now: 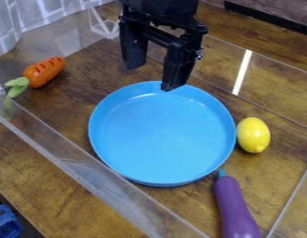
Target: Move the carrot to the left side
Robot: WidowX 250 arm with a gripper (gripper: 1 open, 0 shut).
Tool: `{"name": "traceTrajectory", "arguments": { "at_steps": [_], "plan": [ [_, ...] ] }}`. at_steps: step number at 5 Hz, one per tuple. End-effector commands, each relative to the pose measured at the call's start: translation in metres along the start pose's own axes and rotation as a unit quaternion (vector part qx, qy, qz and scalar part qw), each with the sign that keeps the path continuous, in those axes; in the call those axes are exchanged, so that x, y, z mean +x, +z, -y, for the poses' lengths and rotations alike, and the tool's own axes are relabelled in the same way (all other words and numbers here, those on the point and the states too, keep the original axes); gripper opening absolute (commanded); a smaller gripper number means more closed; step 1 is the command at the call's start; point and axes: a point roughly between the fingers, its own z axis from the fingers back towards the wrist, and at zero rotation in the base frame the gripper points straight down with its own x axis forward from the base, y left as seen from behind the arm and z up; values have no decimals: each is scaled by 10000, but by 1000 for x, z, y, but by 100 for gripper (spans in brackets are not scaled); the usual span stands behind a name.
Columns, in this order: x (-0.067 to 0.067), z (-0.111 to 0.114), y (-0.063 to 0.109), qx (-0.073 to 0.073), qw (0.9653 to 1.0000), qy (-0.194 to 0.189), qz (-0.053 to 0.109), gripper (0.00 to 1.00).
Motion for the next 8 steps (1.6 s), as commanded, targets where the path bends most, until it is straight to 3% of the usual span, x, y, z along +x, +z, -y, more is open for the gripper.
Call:
{"name": "traceTrajectory", "arguments": {
  "at_steps": [1, 3, 8],
  "plan": [
    [1, -5, 6, -4, 9999, 44, 118, 100],
    [1, -10, 5, -19, 9999, 51, 95, 100],
    [11, -14, 7, 47, 9997, -53, 213, 100]
  ]
}}
